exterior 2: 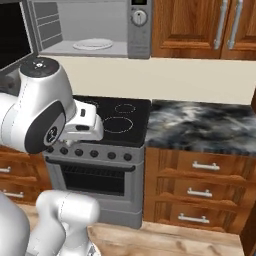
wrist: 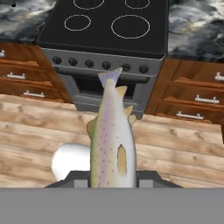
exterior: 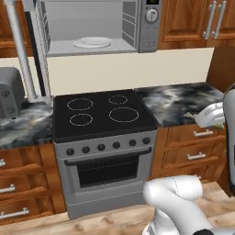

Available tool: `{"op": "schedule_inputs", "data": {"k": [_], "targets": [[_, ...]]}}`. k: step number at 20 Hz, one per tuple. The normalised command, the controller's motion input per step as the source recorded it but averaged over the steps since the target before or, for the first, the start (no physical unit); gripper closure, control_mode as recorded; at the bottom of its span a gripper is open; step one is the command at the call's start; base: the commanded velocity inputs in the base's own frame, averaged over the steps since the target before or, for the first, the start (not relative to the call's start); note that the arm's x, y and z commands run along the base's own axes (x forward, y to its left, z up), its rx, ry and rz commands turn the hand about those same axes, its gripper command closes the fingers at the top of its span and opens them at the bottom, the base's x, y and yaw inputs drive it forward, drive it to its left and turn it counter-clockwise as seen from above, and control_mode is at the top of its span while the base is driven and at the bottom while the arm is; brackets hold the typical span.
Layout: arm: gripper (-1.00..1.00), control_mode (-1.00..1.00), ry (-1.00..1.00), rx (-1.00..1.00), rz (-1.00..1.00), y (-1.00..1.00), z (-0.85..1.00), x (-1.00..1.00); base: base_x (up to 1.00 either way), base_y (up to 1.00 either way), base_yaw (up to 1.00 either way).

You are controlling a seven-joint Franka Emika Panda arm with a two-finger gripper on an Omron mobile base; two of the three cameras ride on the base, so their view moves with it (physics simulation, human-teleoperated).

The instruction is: Transport the fish from the fridge to the microwave and turn on the microwave.

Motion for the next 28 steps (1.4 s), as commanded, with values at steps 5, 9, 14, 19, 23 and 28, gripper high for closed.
{"op": "schedule_inputs", "data": {"k": [5, 9, 14, 19, 23, 28], "targets": [[1.00, 1.00, 0.00, 0.00, 0.00, 0.00, 0.00, 0.00, 0.57, 0.55, 0.01], [1.00, 1.00, 0.00, 0.00, 0.00, 0.00, 0.00, 0.00, 0.62, 0.32, 0.00], [1.00, 1.00, 0.00, 0.00, 0.00, 0.00, 0.00, 0.00, 0.38, 0.43, 0.00], [1.00, 1.00, 0.00, 0.00, 0.00, 0.00, 0.00, 0.00, 0.30, 0.45, 0.01], [1.00, 1.00, 0.00, 0.00, 0.00, 0.00, 0.00, 0.00, 0.53, 0.36, 0.00], [1.00, 1.00, 0.00, 0.00, 0.00, 0.00, 0.00, 0.00, 0.52, 0.21, 0.00]]}}
